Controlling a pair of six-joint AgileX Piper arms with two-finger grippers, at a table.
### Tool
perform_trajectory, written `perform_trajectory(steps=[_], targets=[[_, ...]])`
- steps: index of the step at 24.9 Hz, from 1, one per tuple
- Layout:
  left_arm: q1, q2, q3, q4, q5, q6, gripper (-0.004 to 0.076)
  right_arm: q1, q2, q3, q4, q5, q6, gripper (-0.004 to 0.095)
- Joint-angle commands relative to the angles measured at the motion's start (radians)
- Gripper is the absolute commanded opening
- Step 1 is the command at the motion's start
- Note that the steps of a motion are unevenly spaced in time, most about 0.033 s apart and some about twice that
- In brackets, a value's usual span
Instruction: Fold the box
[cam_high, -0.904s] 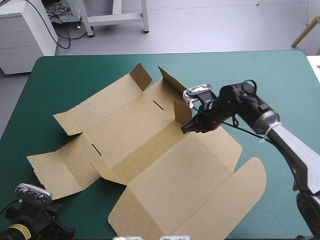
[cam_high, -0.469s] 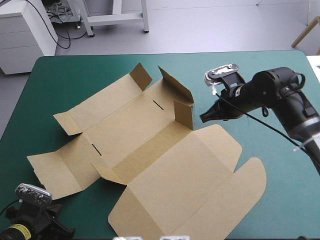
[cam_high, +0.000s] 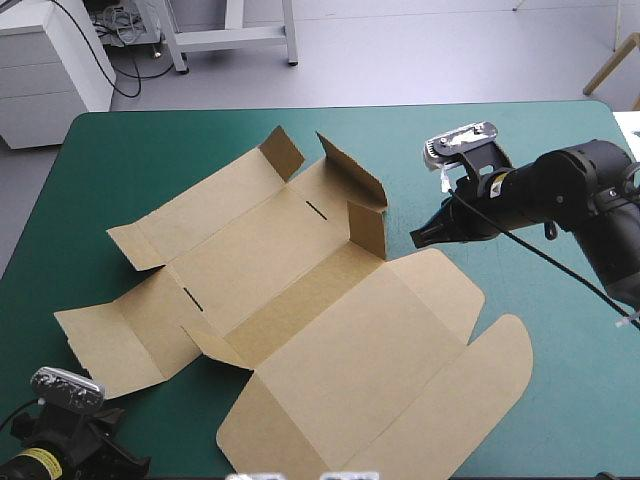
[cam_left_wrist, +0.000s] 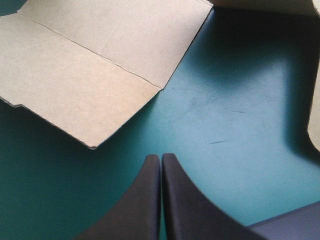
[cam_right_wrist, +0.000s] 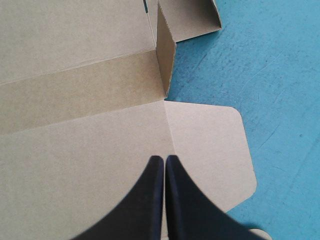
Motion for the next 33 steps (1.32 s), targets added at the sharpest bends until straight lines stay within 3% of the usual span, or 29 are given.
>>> perform_trajectory(steps=[1, 3, 4, 9, 16, 23, 33], targets=[[-0.004, 0.013, -0.020, -0.001, -0.051, -0.002, -0.0010, -0.006, -0.029, -0.030, -0.024, -0.033, -0.002, 0.0048], [-0.004, 0.013, -0.020, -0.001, -0.051, -0.002, -0.0010, -0.006, -0.029, -0.030, -0.034, -0.033, -0.001, 0.0151], [-0.004, 0.013, -0.020, -0.001, -0.051, -0.002, -0.0010, -0.006, -0.029, -0.030, -0.027, -0.033, 0.016, 0.0311], [-0.004, 0.013, -0.020, -0.001, -0.051, -0.002, -0.0010, -0.006, -0.011, -0.030, 0.027, -0.033, 0.021, 0.0698], [-0.004, 0.013, -0.020, 0.003, -0.051, -0.002, -0.0010, -0.006, 0.033, -0.032, 0.101, -0.046, -0.019, 0.0631], [-0.004, 0.013, -0.020, 0.003, -0.051, -0.002, -0.0010, -0.006, 0.127, -0.049, 0.099, -0.223, -0.177, 0.0612], [-0.004, 0.013, -0.020, 0.003, -0.051, -0.002, -0.0010, -0.006, 0.374, -0.218, 0.118, -0.235, -0.278, 0.0612]])
